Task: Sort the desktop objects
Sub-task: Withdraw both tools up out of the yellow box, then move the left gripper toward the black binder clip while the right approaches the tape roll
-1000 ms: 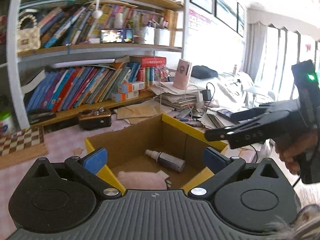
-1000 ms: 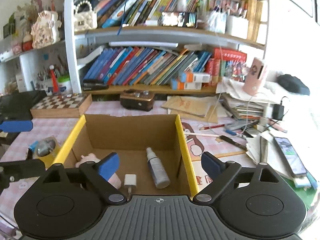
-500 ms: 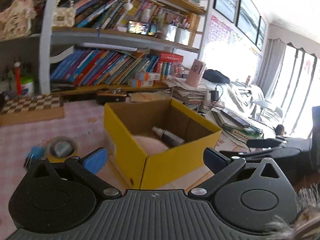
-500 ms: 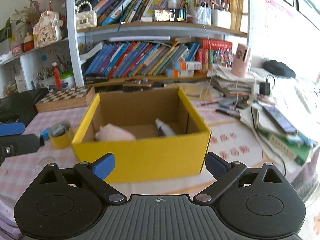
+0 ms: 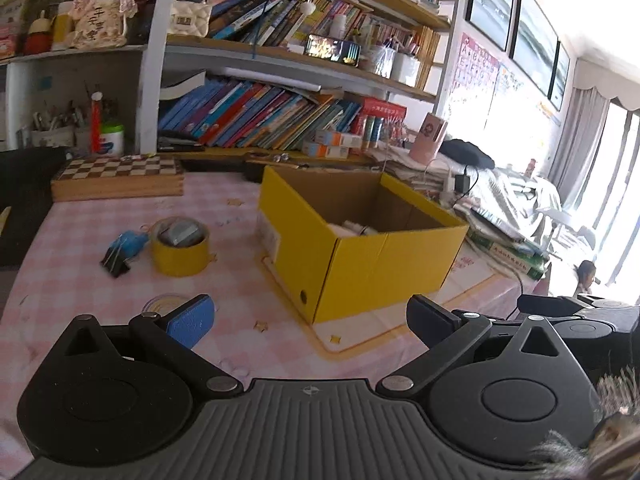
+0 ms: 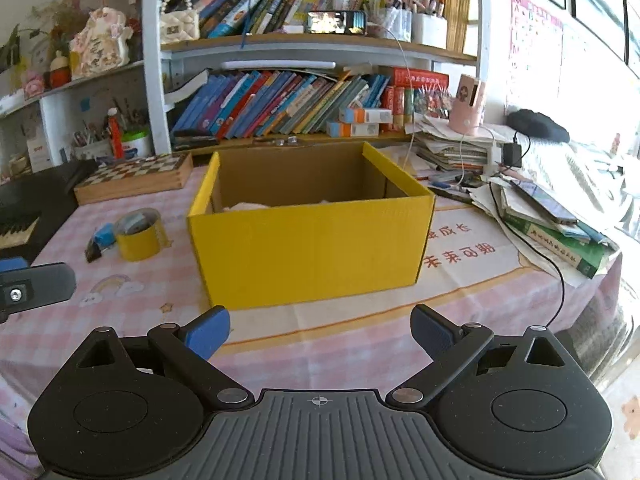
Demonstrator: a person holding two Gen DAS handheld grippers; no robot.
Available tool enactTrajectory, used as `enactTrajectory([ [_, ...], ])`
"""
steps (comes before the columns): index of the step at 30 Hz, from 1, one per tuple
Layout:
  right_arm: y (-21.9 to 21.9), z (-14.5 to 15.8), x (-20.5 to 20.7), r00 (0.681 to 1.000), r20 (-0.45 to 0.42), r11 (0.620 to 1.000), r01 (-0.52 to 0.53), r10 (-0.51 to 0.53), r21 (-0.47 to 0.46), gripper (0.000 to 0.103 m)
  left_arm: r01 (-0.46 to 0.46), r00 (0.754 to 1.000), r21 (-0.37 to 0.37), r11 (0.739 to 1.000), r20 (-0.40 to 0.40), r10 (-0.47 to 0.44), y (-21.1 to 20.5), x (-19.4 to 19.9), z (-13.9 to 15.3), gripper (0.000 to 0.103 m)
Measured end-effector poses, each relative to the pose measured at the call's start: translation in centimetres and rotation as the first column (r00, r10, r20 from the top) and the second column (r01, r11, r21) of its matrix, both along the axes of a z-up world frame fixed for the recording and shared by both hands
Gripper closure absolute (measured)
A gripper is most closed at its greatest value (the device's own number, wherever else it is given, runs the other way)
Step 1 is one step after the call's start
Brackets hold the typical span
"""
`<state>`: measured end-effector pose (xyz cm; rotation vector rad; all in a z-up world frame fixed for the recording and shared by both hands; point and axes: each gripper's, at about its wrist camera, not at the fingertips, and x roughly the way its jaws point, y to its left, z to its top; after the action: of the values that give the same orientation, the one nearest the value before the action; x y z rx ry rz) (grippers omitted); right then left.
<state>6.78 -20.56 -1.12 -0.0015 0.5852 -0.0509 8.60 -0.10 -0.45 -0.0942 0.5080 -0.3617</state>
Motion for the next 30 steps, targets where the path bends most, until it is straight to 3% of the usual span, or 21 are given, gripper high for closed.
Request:
enactTrajectory([
  [13,3.4,-1.7,-1.8,0.993,-0.080,0.996,-0.088,0.088,0.006,0.004,-0.043,0.997,0.050,0.998,-0.068,0.046,2.1,-2.3,-1.9,0.000],
  [30,7.6,-2.4,-1.2,0.963,-0.110,0.969,-0.245,0.245,0.011,0.004,-0.157,0.981,0.060,0.986,-0.101,0.163,5.0,-3.3,-2.6,0.000],
])
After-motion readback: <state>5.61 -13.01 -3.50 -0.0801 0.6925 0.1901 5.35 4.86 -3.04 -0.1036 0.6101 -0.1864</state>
